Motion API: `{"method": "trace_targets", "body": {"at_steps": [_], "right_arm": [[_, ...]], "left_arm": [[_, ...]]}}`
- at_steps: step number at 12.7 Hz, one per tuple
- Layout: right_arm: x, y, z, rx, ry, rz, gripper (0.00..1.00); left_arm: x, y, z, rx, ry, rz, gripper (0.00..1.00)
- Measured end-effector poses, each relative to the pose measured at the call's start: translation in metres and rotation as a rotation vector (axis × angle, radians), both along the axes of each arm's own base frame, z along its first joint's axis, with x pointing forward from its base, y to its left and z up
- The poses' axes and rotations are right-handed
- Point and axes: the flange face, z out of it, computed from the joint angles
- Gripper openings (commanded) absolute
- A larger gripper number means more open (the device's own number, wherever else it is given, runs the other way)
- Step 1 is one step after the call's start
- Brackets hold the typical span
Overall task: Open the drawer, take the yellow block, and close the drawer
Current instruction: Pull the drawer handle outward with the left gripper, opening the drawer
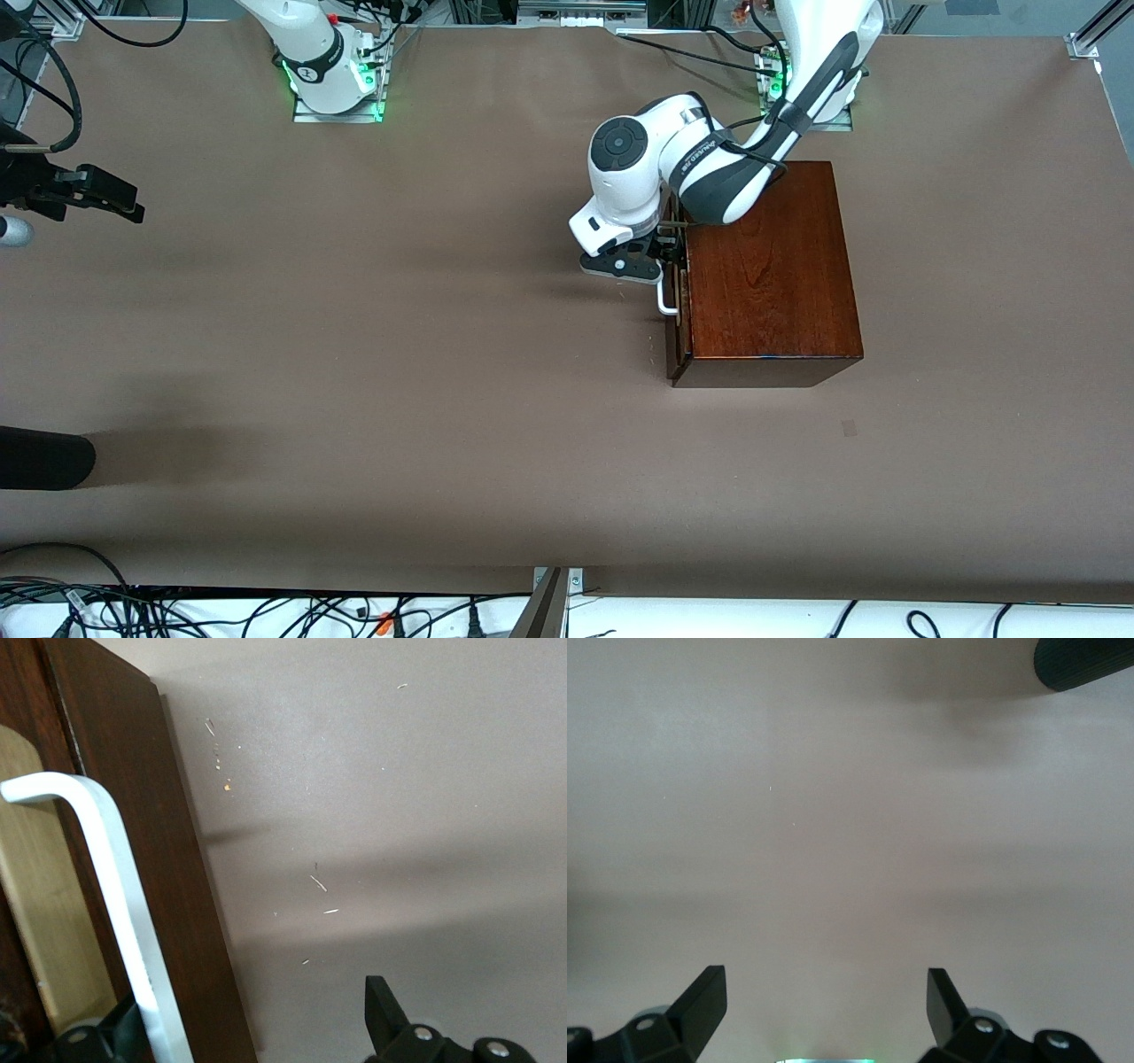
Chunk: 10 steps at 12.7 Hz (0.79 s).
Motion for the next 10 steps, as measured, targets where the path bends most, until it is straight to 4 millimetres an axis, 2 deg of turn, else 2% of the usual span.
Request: {"method": "trace_targets", "body": {"at_steps": [6,10], "right_arm": [[0.0,0.0,0.0,0.0,0.0,0.0,1.0],[0.0,0.0,0.0,0.0,0.0,0.0,1.0]], "left_arm": [[-0.001,-0.006,0.002,-0.018,-0.022,0.04,1.0],[-0.002,-0.024,0.005,-0.05,-0.037,0.047,1.0]]}}
